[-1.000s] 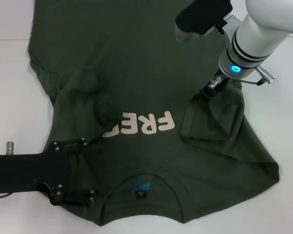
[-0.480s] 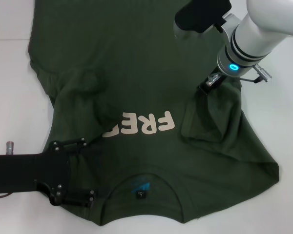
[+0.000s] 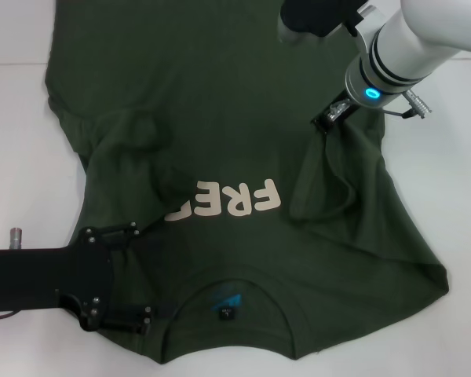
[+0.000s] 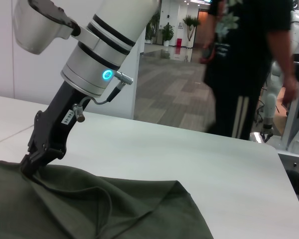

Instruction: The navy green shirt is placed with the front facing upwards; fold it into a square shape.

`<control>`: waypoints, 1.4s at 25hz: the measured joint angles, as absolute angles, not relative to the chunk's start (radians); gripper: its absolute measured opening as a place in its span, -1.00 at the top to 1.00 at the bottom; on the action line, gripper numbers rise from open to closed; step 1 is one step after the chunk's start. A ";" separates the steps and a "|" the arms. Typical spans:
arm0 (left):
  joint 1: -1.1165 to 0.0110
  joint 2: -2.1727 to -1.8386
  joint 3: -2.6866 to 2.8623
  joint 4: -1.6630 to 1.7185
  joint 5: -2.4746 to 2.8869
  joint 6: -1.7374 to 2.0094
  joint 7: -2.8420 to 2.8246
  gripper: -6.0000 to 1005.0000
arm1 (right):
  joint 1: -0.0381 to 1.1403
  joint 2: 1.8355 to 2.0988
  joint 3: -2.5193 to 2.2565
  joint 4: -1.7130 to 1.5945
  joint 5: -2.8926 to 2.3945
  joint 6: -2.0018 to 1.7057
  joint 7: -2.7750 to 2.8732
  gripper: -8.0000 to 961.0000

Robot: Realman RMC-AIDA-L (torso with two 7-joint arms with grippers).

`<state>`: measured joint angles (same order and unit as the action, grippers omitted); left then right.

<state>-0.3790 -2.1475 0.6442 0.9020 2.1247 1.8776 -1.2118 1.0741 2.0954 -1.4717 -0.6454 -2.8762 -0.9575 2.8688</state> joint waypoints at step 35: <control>-0.369 -2.150 0.617 0.903 2.115 1.861 -1.250 -0.79 | 0.903 2.096 -1.463 -1.160 -2.823 -1.571 2.802 -0.88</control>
